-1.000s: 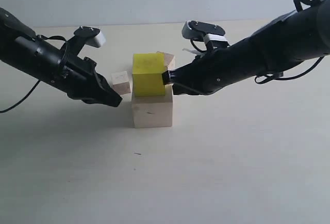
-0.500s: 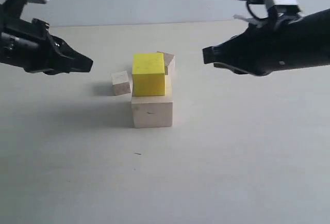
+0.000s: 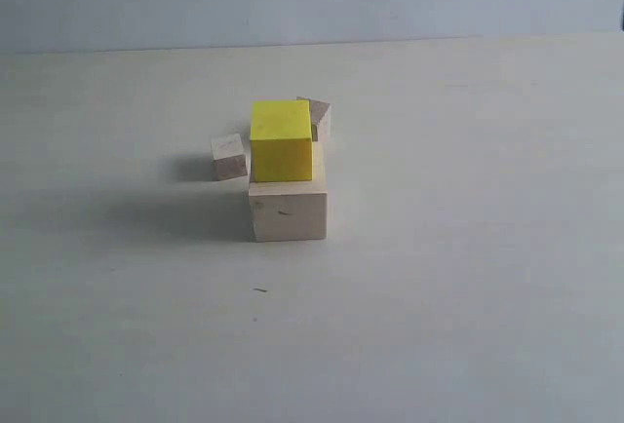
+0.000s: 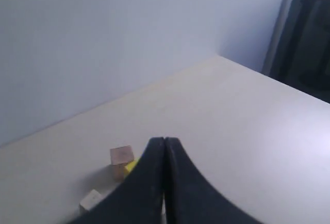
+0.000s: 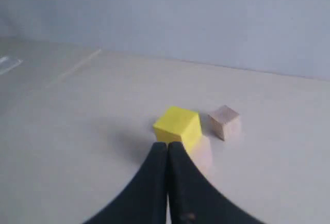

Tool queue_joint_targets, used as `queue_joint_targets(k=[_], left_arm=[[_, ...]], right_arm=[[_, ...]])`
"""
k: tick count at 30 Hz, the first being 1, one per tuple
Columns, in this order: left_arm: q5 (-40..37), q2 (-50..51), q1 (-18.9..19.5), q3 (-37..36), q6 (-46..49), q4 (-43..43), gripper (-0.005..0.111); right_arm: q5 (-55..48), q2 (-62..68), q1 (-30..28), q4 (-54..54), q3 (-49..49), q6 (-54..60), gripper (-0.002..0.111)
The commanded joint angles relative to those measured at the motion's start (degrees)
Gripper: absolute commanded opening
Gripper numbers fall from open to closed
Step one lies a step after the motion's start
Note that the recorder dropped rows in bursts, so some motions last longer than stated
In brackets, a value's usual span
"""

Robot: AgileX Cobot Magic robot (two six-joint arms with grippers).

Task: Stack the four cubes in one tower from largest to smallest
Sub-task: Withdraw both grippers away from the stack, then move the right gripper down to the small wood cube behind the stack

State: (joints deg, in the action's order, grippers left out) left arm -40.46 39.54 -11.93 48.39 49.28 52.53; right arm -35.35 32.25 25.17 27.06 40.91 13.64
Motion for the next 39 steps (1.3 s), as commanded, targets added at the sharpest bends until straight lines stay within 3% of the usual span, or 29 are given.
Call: queue_joint_targets(k=[1, 7, 20, 25, 32, 39], left_arm=[[-0.7, -7.5, 0.0, -0.7, -11.4, -12.7, 0.0], [-0.9, -10.2, 0.0, -5.7, -13.4, -18.9, 0.0], [6.7, -10.2, 0.0, -20.6, -13.3, -20.4, 0.0], [6.2, -10.2, 0.0, -21.0, -13.6, -16.0, 0.0], [4.1, -10.2, 0.0, -21.0, -12.3, -15.8, 0.0], [3.8, -10.2, 0.0, -21.0, -5.6, -15.9, 0.0]], right_arm=[[-10.2, -5.9, -0.3, -14.2, -0.5, -6.4, 0.0], [-13.4, -9.5, -0.3, -15.9, -0.5, -6.2, 0.0], [-10.1, -8.4, -0.3, -22.8, -0.5, -6.1, 0.0], [3.1, 3.4, -0.3, -28.5, -0.5, -15.4, 0.0], [21.9, 26.8, -0.3, -28.5, -0.3, -15.3, 0.0], [11.1, 39.7, -0.3, -28.5, 13.5, -17.9, 0.0]])
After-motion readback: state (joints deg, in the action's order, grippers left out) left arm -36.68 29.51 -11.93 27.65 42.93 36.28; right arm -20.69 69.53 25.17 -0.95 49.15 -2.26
